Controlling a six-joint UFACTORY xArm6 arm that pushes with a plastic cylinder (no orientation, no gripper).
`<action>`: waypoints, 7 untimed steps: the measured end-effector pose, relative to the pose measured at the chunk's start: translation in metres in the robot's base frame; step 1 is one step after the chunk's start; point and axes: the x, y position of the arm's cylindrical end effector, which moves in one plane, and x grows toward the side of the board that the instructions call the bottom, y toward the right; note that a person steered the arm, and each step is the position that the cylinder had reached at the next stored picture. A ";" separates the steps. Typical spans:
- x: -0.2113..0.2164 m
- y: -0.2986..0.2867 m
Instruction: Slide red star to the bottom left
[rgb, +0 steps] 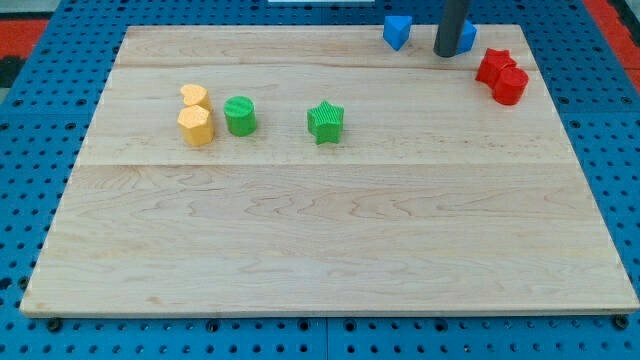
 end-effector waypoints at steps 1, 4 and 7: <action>0.000 0.020; 0.047 0.086; 0.096 0.053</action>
